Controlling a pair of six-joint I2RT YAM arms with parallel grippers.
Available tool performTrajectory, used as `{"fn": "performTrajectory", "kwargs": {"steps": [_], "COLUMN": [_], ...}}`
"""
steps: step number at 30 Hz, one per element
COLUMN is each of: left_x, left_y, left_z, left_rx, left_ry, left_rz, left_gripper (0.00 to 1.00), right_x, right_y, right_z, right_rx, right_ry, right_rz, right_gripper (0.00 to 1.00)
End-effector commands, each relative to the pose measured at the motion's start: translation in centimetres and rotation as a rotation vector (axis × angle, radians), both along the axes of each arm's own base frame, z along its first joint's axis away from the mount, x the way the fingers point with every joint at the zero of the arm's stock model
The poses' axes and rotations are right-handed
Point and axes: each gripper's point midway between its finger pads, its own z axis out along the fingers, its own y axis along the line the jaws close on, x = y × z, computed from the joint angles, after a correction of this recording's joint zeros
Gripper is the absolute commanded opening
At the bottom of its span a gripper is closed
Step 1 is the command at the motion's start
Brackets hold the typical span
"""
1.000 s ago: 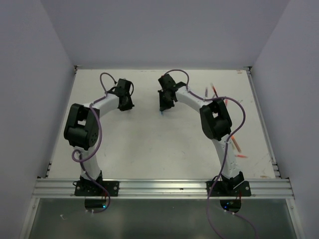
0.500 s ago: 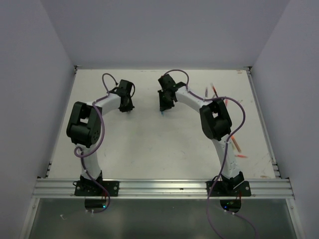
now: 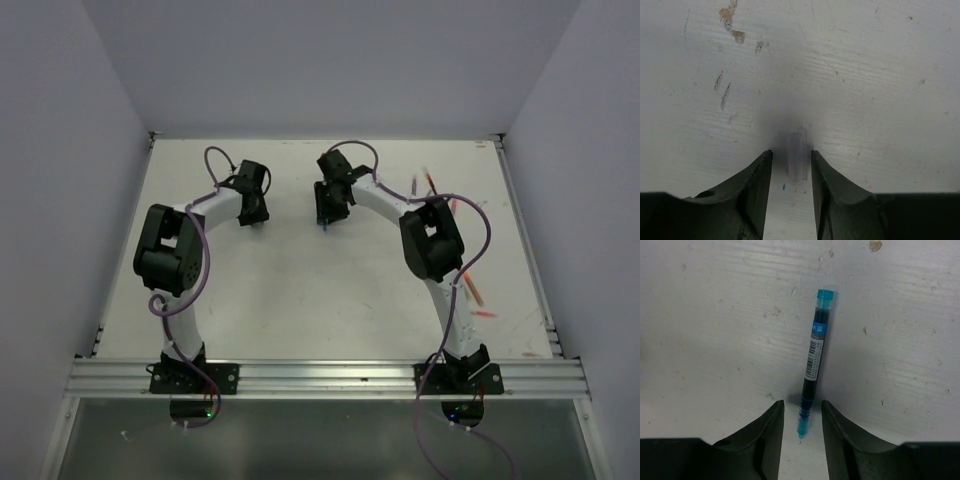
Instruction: Open the pen caps
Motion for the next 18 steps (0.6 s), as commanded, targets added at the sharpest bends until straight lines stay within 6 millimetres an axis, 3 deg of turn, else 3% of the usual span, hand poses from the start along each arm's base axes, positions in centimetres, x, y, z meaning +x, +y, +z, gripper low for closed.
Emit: {"fn": "performTrajectory", "kwargs": {"steps": [1, 7, 10, 13, 15, 17, 18], "left_x": [-0.2, 0.8, 0.8, 0.2, -0.2, -1.3, -1.6], "left_y": [0.8, 0.3, 0.0, -1.0, -2.3, -4.0, -4.8], "left_z": [1.0, 4.8, 7.2, 9.4, 11.5, 12.1, 13.7], "left_rx": [0.037, 0.015, -0.015, -0.082, -0.127, -0.177, -0.213], "left_ry": [-0.012, -0.078, -0.125, -0.168, -0.215, -0.226, -0.277], "left_rz": [0.014, -0.007, -0.013, -0.034, -0.071, -0.125, -0.150], "left_gripper": [0.41, 0.49, 0.50, 0.53, 0.54, 0.55, 0.55], "right_x": [0.9, 2.5, 3.2, 4.0, 4.8, 5.9, 6.2], "right_y": [0.4, 0.2, -1.2, -4.3, -7.5, -11.0, -12.1], "right_z": [2.1, 7.0, 9.5, 10.6, 10.1, 10.2, 10.1], "right_rx": [0.022, 0.012, -0.029, -0.061, -0.074, -0.097, -0.108], "right_ry": [-0.060, -0.167, -0.232, -0.245, -0.228, -0.223, -0.223], "right_rz": [0.052, 0.058, 0.016, -0.072, -0.143, -0.211, -0.227], "right_gripper": [0.42, 0.52, 0.55, 0.58, 0.58, 0.57, 0.57]}}
